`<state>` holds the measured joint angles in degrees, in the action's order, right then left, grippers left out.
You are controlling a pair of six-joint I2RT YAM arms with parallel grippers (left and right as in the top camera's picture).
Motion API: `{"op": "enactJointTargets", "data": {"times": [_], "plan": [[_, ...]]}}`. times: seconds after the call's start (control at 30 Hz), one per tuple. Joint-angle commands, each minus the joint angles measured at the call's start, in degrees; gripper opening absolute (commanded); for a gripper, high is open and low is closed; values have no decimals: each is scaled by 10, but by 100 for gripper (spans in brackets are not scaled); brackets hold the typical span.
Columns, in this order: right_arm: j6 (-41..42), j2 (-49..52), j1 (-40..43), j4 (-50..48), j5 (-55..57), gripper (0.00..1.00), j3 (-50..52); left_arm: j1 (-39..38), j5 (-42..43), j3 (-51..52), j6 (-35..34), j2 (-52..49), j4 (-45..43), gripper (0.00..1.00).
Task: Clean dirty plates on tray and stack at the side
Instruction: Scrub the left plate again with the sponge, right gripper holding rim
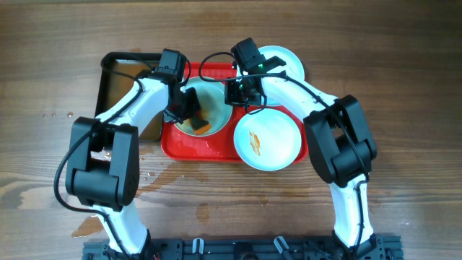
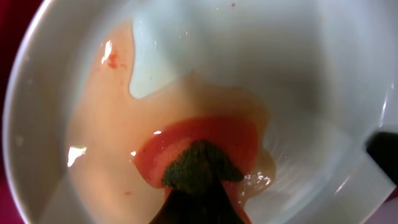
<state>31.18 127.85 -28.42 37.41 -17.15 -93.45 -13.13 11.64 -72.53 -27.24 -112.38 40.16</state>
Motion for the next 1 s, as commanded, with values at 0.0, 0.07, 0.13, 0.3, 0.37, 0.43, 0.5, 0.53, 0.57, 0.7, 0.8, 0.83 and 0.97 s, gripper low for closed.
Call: {"op": "enactJointTargets", "data": {"times": [0.0,0.07,0.13,0.3,0.37,0.43,0.5,0.53,0.57,0.7,0.8,0.83,0.97], "plan": [[3,12,0,-4,-21,4,2,2,55,20,-37,-10,-10,4],[3,12,0,-5,-21,4,2,3,52,20,-24,-10,-51,4],[3,12,0,-4,-21,4,2,0,34,20,8,-10,-96,4],[3,12,0,-3,-20,4,2,-22,-149,20,18,-10,-148,4],[3,12,0,-3,-20,4,2,-24,-199,20,17,-10,-157,4],[3,12,0,-5,-20,4,2,-24,-227,20,8,-10,-160,4],[3,12,0,-5,-20,4,2,-24,-247,20,-19,-10,-147,4],[3,12,0,-5,-20,4,2,-24,-253,20,-38,-10,-137,4],[3,12,0,-5,-20,4,2,-24,-251,20,-56,-10,-127,4],[3,12,0,-5,-21,4,2,-25,-83,20,-80,-6,-84,4],[3,12,0,-5,-23,4,2,-26,56,20,-79,-7,-46,4],[3,12,0,-5,-23,4,2,-26,93,20,-78,-7,-29,4],[3,12,0,-7,-28,4,2,-26,176,20,-62,-7,-6,4]]}}
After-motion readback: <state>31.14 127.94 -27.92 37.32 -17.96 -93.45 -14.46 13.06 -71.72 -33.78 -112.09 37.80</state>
